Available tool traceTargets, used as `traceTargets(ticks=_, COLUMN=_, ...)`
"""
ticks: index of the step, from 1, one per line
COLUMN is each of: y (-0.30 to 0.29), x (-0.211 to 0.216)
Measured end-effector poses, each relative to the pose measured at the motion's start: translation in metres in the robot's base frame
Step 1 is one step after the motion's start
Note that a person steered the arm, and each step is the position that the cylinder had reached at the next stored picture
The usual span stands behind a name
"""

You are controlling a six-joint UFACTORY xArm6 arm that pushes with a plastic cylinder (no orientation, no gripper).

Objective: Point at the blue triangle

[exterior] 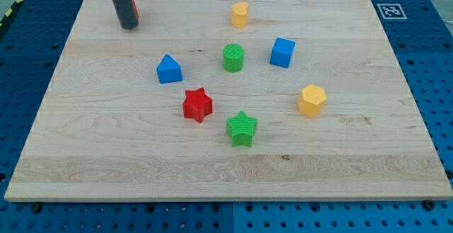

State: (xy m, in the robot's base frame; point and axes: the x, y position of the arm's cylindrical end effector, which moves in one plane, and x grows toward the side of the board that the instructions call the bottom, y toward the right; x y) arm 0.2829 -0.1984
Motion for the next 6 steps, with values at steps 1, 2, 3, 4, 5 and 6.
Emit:
traceTargets(ticks=1, y=-0.014, x=-0.013)
traceTargets(ticks=2, y=-0.014, x=0.007)
traceTargets(ticks=3, y=0.020, x=0.067)
traceTargets(ticks=4, y=0.045, x=0.099)
traceTargets(ticks=5, y=0.045, x=0.100)
traceTargets(ticks=6, y=0.045, x=0.103)
